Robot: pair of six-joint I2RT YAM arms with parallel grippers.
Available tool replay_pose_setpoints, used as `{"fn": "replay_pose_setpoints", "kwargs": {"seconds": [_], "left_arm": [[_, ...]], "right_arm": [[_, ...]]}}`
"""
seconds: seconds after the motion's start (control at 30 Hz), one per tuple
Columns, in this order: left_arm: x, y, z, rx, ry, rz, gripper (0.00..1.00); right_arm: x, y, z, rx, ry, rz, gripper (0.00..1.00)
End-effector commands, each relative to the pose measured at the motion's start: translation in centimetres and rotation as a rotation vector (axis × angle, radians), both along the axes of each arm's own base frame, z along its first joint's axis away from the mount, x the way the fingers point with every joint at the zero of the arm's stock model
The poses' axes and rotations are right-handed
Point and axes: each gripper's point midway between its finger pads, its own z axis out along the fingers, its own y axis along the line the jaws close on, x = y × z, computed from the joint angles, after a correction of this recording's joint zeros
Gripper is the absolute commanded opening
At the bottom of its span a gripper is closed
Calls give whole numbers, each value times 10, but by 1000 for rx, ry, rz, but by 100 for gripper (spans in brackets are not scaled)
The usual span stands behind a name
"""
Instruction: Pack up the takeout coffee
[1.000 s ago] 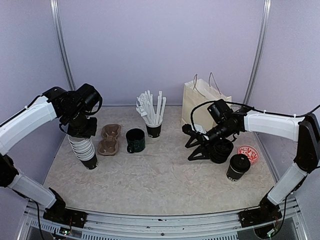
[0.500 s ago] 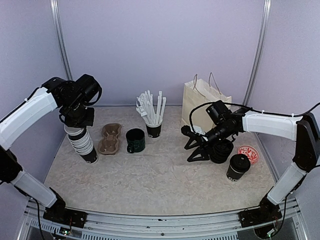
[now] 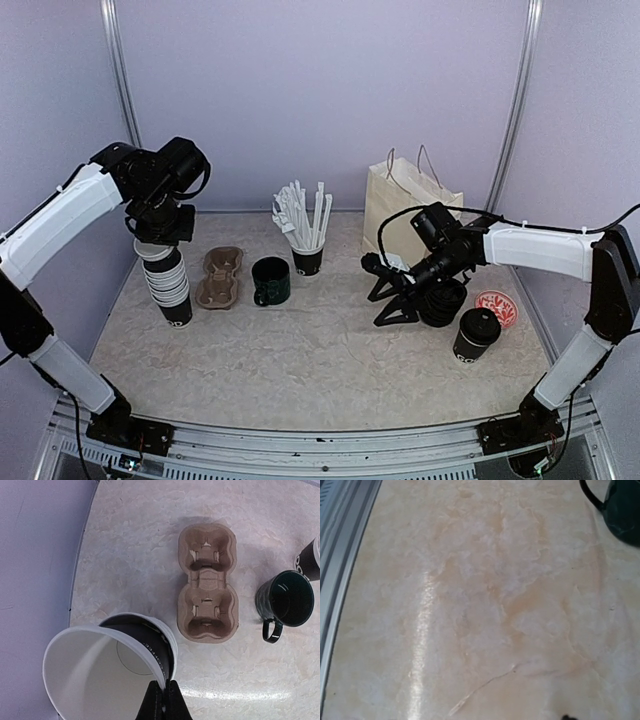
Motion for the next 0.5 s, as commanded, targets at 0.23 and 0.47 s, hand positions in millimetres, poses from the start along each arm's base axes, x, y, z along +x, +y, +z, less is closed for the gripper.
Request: {"fn": "replay_pose_setpoints", "kwargs": {"seconds": [0.23,0.47], "left_arm": [[6,5,84,-100,-210,22,0],[-2,-61,125,-151,-316,-259,0]], "right_arm": [[-4,5,25,16,-16,40,69],[9,-8,24,-46,-40,-40,69]]}}
